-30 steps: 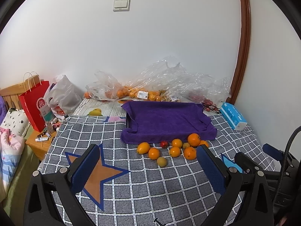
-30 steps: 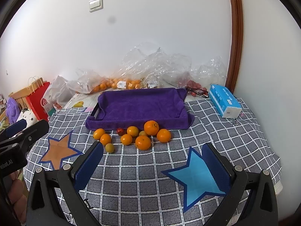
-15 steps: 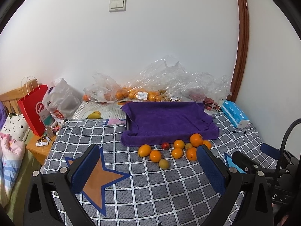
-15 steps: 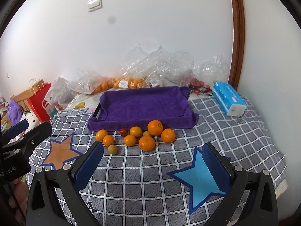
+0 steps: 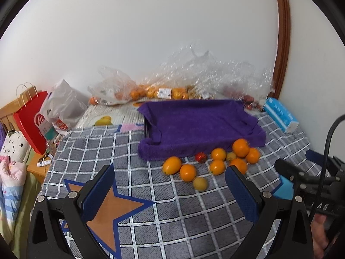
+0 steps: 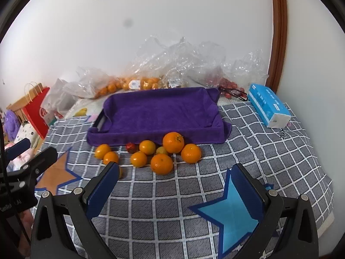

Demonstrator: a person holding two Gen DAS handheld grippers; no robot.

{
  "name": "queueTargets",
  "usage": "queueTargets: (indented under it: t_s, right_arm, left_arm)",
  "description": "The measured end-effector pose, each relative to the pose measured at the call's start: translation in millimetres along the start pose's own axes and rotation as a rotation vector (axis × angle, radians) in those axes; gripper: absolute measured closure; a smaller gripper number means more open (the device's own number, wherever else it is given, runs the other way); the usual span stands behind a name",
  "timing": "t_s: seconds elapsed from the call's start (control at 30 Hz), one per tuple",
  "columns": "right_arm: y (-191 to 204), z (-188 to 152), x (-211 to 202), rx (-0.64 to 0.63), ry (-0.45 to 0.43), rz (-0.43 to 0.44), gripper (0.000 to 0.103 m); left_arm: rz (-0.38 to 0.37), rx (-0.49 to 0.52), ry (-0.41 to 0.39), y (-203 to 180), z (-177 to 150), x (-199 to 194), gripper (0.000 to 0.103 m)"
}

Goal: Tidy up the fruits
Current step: 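Move the left tool toward a small oval orange while the right tool approaches a large mandarin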

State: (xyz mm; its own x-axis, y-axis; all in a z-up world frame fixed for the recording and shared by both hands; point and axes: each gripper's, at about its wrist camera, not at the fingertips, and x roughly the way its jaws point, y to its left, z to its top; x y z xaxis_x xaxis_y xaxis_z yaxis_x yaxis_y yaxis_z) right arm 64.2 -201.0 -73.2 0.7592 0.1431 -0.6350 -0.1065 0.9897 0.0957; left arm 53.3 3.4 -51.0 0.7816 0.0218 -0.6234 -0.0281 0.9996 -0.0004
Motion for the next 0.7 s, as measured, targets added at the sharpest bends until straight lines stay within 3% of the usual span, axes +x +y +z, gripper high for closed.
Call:
queueTargets:
  t_s: [0.1, 0.33, 0.7]
  right_arm:
    - [-4, -2, 18, 0.001, 0.025, -0.009, 0.001]
    - [-12, -10, 57, 0.014, 0.072, -0.036, 0.005]
    - [-23, -13, 102, 0.02, 0.148, -0.006, 0.007]
  left_arm:
    - [-0.018, -0.002, 0.035, 7, -7, 17, 0.0]
    - [0.02, -0.028, 0.077, 28, -19, 55, 0.001]
    - [-0.007, -0.078, 0.192, 62, -45, 103, 0.001]
